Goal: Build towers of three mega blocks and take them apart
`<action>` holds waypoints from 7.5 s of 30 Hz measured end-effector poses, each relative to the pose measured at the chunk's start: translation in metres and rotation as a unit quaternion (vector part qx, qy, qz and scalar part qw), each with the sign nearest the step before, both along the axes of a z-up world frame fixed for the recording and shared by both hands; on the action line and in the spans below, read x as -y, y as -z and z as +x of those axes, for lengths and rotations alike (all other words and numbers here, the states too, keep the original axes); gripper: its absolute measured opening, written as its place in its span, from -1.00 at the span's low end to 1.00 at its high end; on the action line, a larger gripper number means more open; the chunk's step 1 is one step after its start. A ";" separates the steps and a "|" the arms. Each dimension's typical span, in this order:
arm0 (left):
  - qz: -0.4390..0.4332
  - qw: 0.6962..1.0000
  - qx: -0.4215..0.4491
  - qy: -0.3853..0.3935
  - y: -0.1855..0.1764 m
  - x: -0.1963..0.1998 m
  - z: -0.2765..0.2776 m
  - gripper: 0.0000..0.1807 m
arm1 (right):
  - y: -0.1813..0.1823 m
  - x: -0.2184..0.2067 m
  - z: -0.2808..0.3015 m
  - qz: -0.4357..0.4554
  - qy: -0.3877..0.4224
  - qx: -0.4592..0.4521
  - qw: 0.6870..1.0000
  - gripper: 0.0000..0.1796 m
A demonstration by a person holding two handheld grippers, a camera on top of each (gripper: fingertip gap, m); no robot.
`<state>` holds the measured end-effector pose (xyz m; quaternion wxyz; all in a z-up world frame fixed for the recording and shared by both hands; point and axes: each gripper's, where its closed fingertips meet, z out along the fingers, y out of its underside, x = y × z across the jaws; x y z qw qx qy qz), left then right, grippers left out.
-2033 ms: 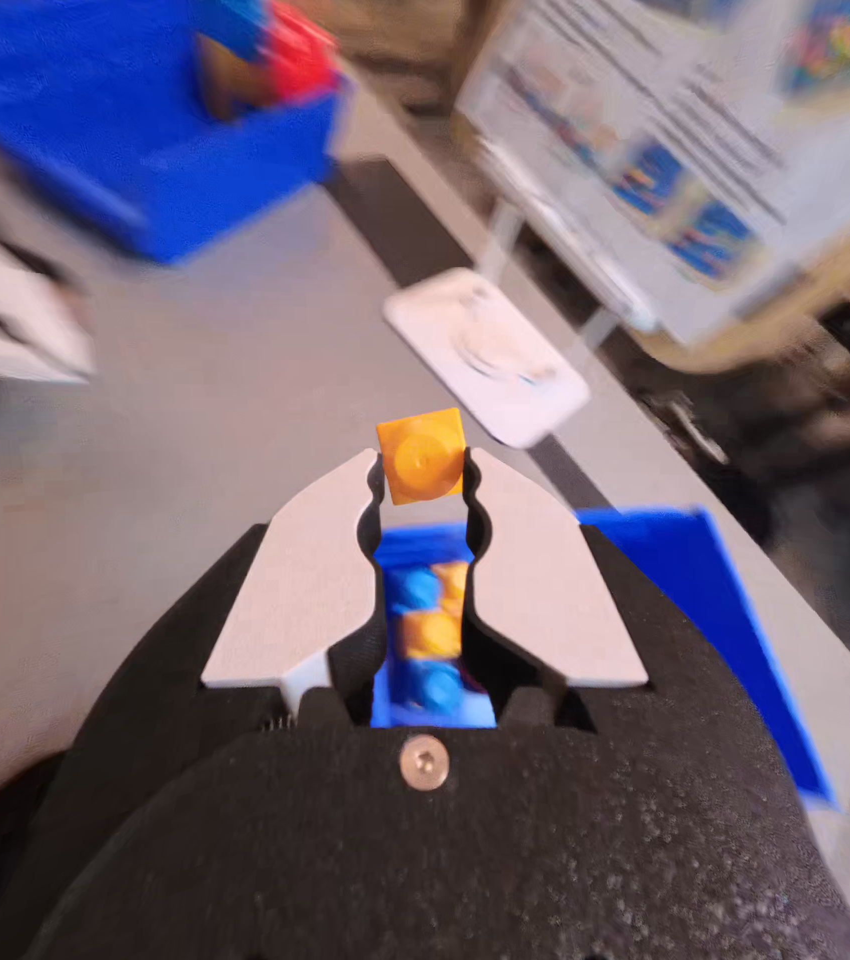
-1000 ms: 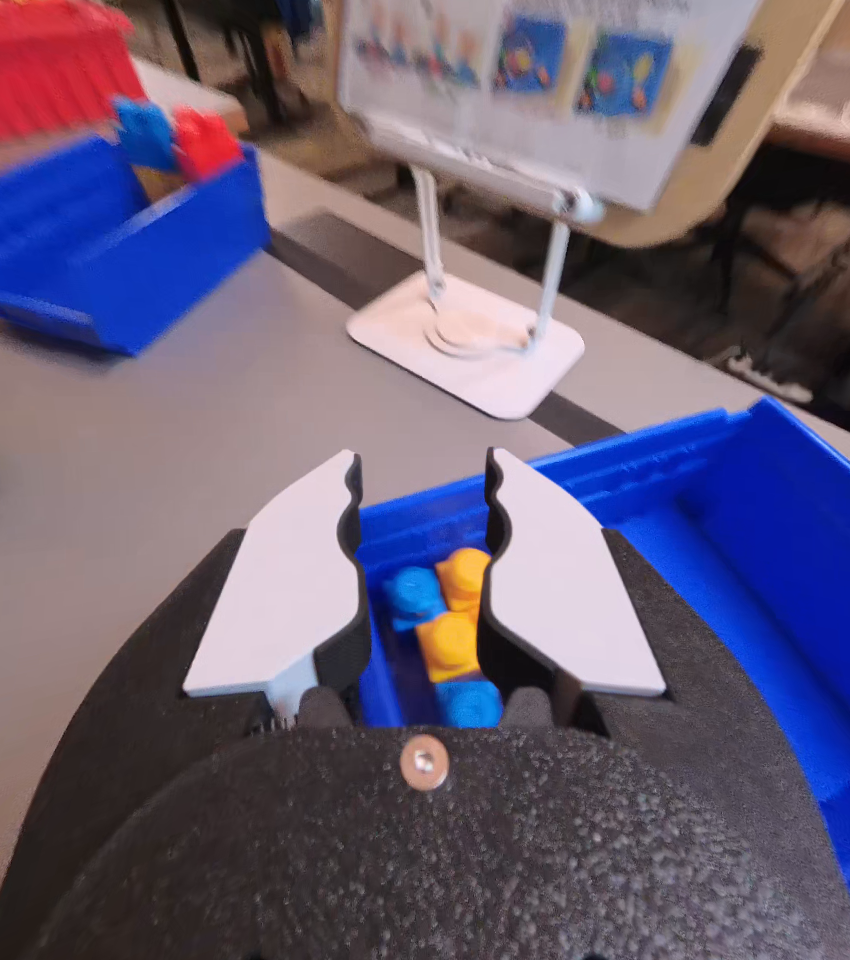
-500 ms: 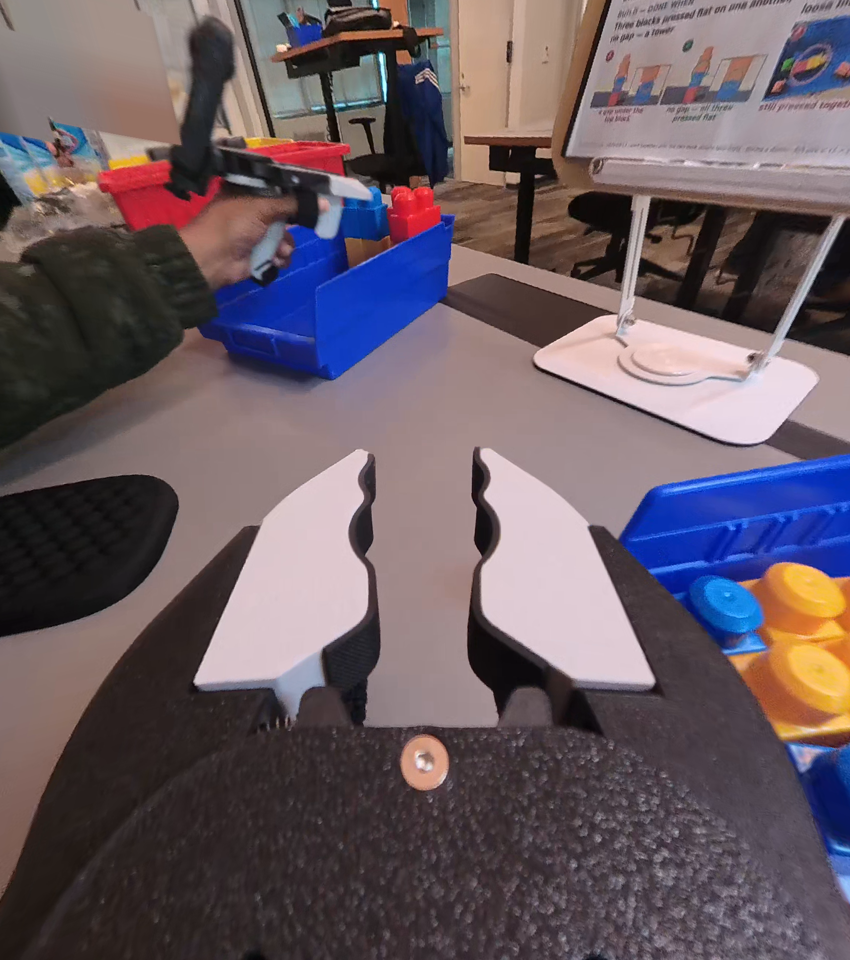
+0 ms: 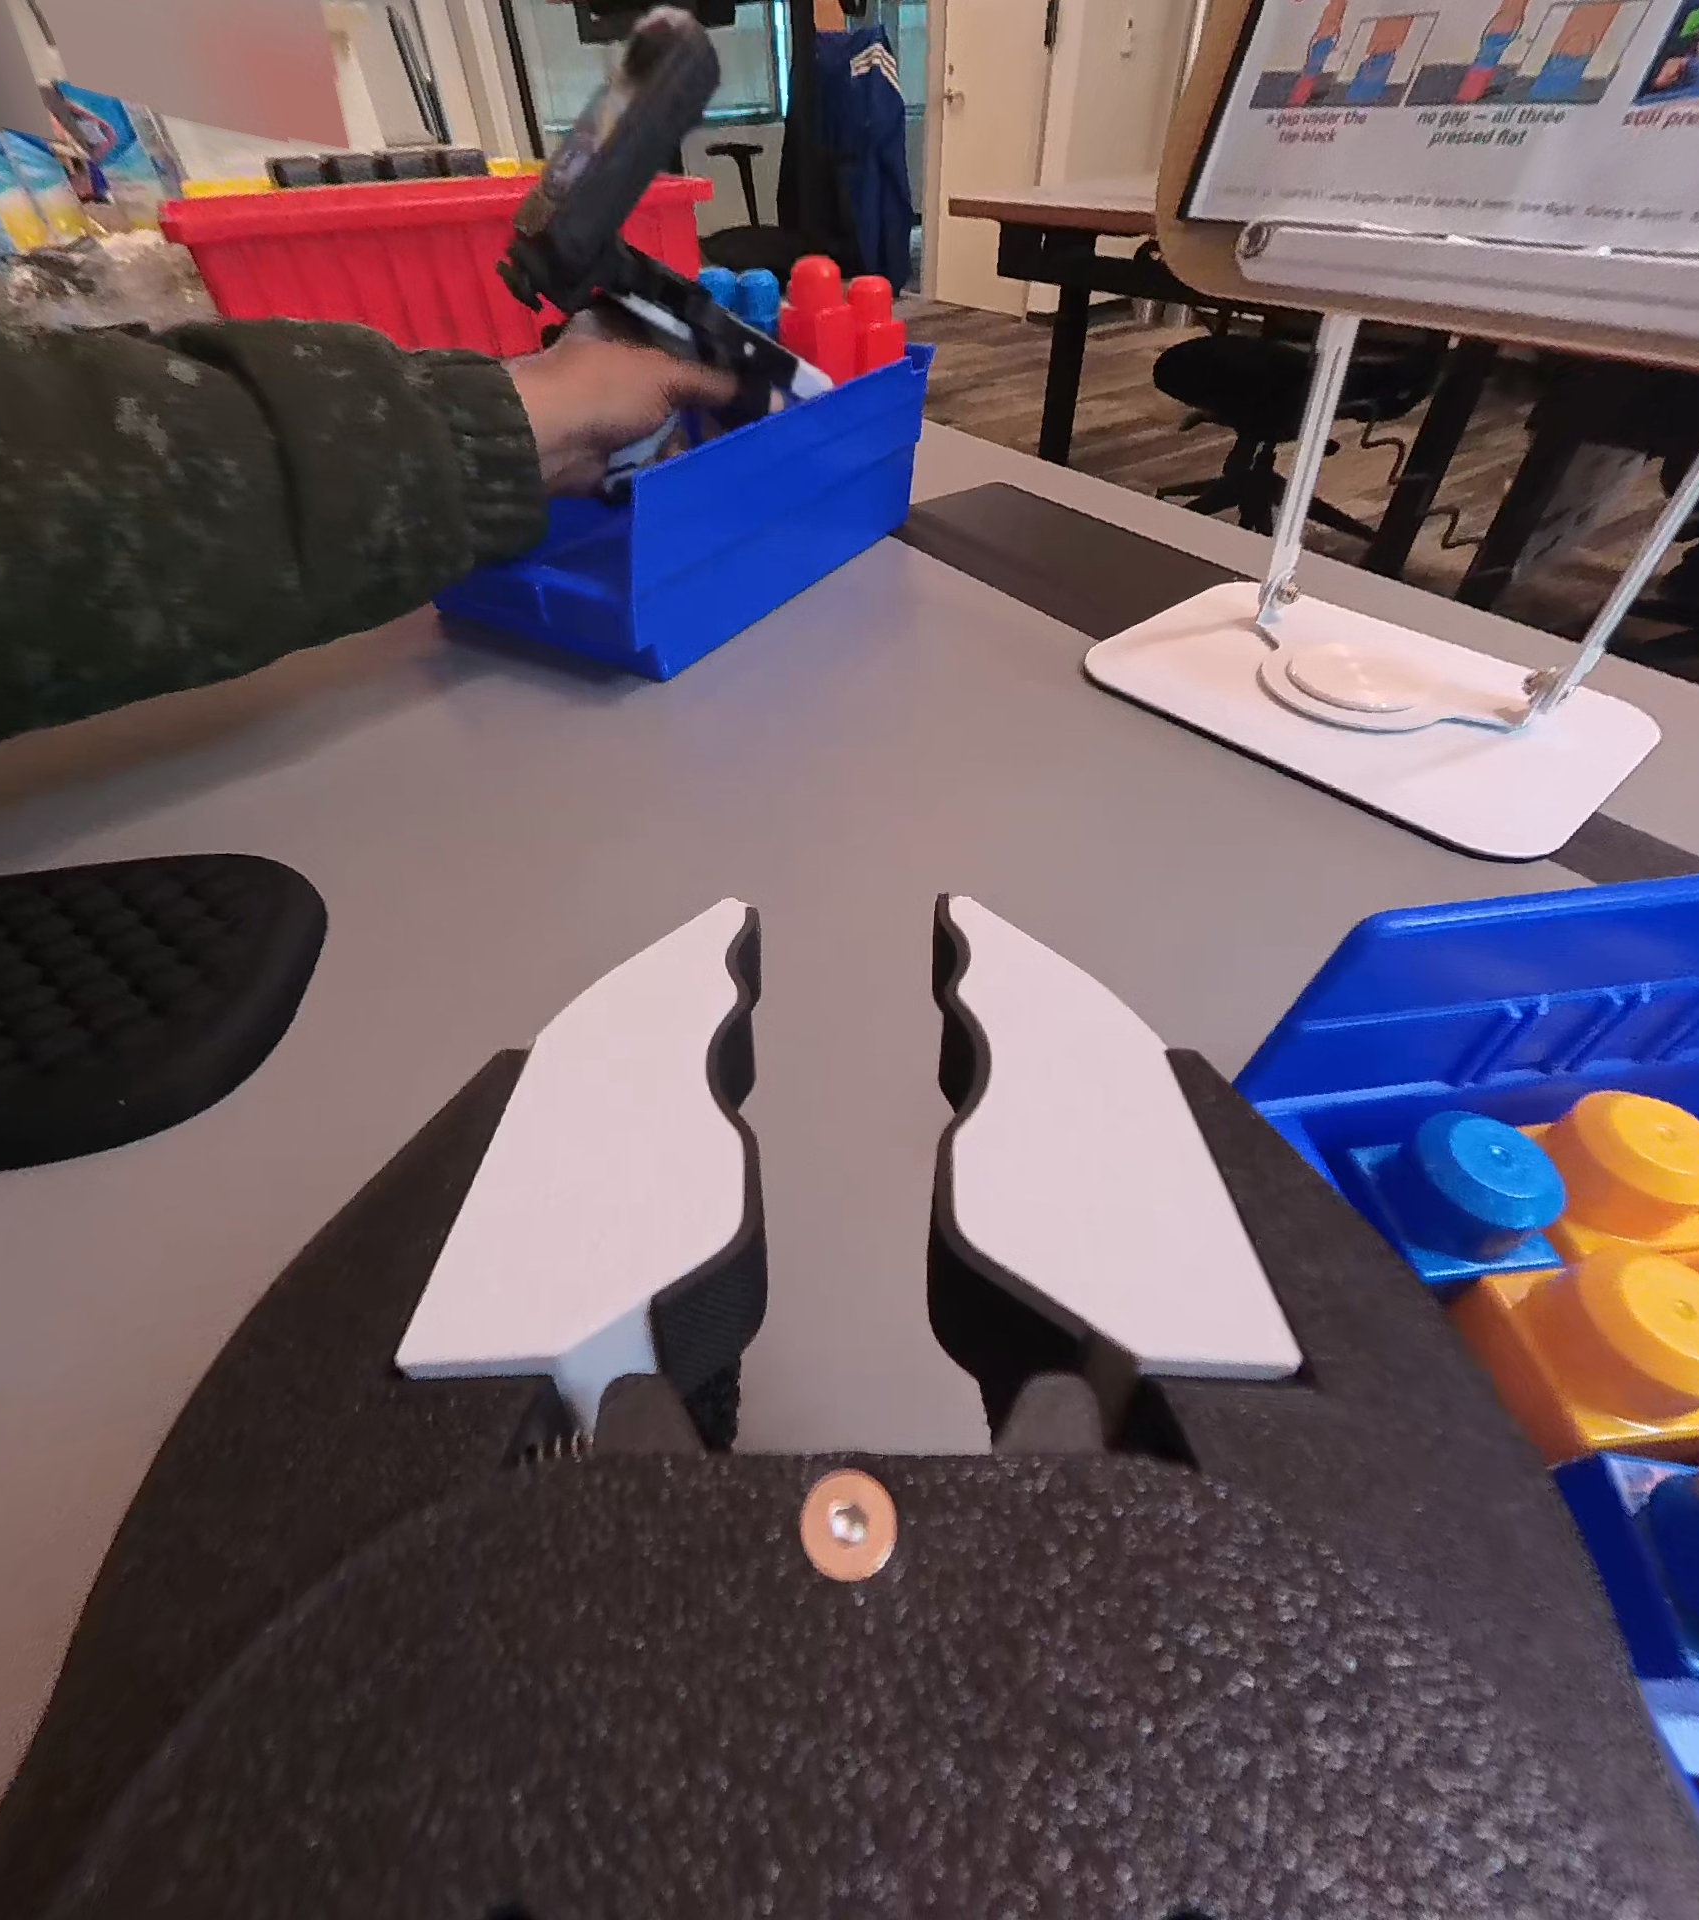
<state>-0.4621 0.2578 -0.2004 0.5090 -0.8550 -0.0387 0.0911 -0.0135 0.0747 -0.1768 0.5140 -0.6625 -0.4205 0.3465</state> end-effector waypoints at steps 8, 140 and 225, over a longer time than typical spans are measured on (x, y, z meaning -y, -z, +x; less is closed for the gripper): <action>0.169 0.971 -0.141 0.095 -0.118 0.074 0.087 -0.59 | -0.022 0.006 -0.012 0.021 -0.003 -0.024 0.999 -0.62; 0.076 0.803 -0.045 0.589 0.006 0.219 0.363 -0.60 | 0.039 -0.191 0.174 -0.110 0.185 0.483 0.849 -0.67; 0.258 0.913 0.010 0.316 -0.105 0.170 0.245 -1.00 | -0.071 -0.094 0.089 0.037 0.109 0.125 0.986 -0.47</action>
